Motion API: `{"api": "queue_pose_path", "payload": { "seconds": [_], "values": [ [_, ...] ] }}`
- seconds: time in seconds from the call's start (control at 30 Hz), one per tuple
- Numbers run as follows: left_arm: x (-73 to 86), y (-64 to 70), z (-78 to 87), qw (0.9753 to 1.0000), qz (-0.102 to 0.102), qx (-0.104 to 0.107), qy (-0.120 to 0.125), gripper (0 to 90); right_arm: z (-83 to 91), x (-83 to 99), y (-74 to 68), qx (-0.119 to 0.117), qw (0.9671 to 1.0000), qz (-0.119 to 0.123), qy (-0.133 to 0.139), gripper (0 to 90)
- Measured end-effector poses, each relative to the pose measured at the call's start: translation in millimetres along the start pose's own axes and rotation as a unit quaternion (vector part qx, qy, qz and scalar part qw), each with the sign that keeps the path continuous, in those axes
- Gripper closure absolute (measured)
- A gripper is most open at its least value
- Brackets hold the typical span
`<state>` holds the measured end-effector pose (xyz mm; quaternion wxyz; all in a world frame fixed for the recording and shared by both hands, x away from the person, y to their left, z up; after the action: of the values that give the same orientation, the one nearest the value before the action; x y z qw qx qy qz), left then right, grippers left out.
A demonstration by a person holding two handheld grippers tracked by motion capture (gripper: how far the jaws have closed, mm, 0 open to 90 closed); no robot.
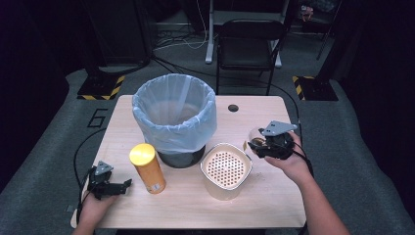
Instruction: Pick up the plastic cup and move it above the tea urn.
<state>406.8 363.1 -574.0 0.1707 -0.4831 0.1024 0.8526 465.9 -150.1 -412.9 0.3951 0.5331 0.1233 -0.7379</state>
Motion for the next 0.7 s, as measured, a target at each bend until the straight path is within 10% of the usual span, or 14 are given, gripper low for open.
{"api": "queue_pose_path", "payload": {
  "seconds": [0.7],
  "values": [
    [0.0, 0.0, 0.0, 1.0, 0.0, 0.0, 0.0, 0.5, -25.9, -22.2, -8.8, -0.012, 0.9973, 0.073, 0.0, 36.5]
  ]
}}
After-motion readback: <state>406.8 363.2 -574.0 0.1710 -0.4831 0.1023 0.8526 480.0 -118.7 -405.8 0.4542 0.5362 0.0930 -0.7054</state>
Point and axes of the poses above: each handheld gripper's, and its own axes: z roughly backward along the jaws, x roughly out of its underside, y roughly to its right, the point moved 6 cm from there along -z, roughly forward along the jaws, and after that the axes turned 13 degrees about y, right-handed, at the moved point
